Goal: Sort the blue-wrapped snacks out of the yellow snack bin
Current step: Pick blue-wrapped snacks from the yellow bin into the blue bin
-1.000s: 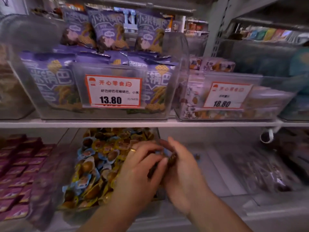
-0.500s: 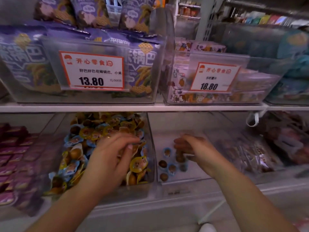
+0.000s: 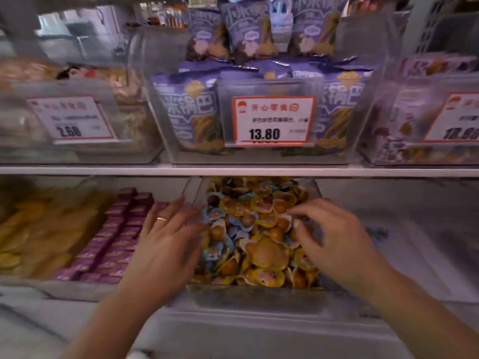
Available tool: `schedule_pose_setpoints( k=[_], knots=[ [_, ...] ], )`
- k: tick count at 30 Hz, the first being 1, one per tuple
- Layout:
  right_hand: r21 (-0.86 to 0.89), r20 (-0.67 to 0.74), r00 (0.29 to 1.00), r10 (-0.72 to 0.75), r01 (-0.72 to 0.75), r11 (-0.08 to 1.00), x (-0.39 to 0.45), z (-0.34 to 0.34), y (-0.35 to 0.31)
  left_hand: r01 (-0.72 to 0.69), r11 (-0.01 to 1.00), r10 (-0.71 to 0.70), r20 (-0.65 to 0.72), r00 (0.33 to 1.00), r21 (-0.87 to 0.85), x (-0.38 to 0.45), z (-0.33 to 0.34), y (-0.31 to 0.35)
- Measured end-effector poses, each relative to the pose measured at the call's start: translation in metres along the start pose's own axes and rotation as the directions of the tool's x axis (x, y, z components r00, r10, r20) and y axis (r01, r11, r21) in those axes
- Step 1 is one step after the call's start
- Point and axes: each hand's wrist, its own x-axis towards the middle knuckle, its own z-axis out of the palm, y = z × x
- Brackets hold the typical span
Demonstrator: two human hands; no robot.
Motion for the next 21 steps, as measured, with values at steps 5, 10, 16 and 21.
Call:
schedule_pose_setpoints(
  k=[5,10,16,21],
  knots=[
    [-0.084,0.393,0.918,-0.061,0.102,0.991,0.003,0.05,-0.02,-0.056,0.984,0.03,0.152,0.988,0.172,-0.003,0.008,0.006],
    [-0.223,0.438,0.898,0.031,0.075,0.972,0.025,0.082,-0.011,-0.168,0.953,0.102,0.259,0.96,0.251,0.008,0.015,0.021],
    [-0.392,0.495,0.862,0.106,0.113,0.913,0.045,0.092,-0.007,-0.149,0.96,0.074,0.297,0.952,0.236,0.016,0.015,0.015],
    [-0.371,0.533,0.846,0.0,0.234,0.899,0.047,0.079,-0.007,-0.143,0.99,0.141,0.168,0.976,-0.002,0.018,0.006,0.003]
  ],
)
